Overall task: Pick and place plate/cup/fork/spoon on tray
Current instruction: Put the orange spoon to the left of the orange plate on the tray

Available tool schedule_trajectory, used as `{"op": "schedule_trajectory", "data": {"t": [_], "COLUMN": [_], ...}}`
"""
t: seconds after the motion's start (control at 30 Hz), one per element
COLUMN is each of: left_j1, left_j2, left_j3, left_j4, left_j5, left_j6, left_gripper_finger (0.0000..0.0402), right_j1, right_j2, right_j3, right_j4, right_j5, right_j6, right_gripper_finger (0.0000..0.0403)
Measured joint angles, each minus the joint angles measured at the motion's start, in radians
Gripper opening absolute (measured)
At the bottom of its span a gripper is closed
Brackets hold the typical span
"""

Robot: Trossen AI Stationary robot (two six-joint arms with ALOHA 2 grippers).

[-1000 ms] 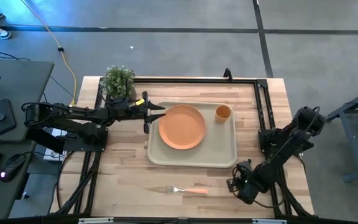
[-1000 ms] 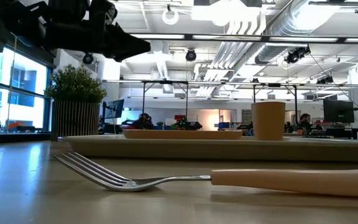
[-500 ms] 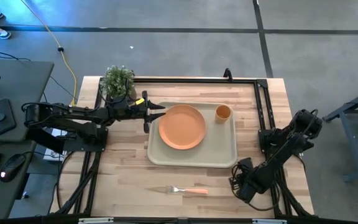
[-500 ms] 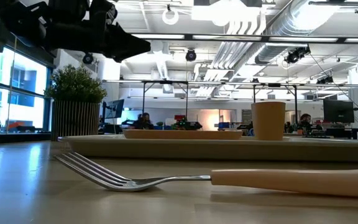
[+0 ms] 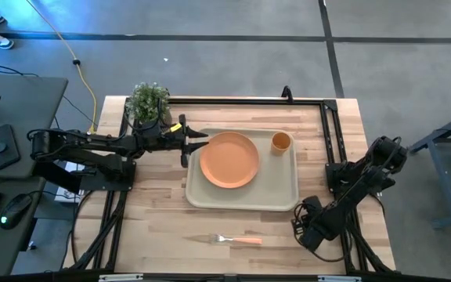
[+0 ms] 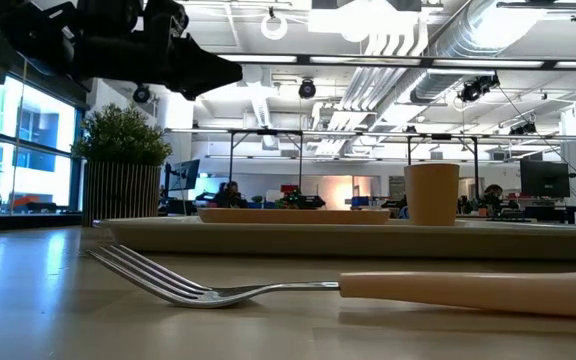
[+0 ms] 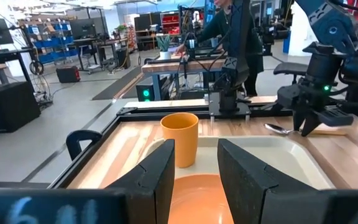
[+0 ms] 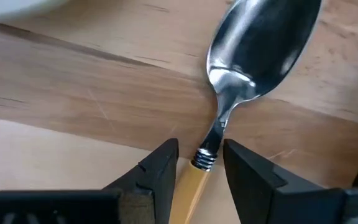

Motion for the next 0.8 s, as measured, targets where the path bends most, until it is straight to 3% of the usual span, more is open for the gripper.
{"op": "schedule_trajectory", "data": {"t": [0.17,0.43,0.6,0.8], "left_j1": [-0.001,-0.002,-0.011,-0.049], "left_j2": [0.0,0.0,0.0,0.0], "left_j3": [0.0,0.0,-0.001,-0.001], "left_j4": [-0.013,-0.091,-0.262,-0.282], "left_j5": [0.001,0.002,-0.023,-0.087], "left_j6": [-0.006,-0.057,-0.068,-0.017], "left_gripper_finger": [0.0113,0.0113,0.0113,0.0113], "right_j1": [-0.009,-0.024,-0.026,-0.074], "right_j2": [-0.002,-0.049,-0.093,-0.108], "right_j3": [-0.016,-0.021,0.02,0.145], "right_j4": [0.022,0.04,-0.009,-0.243], "right_j5": [-0.006,-0.019,-0.029,0.054], "right_j6": [0.014,0.001,0.01,0.004], "right_gripper_finger": [0.0117,0.0013,0.0029,0.001]}}
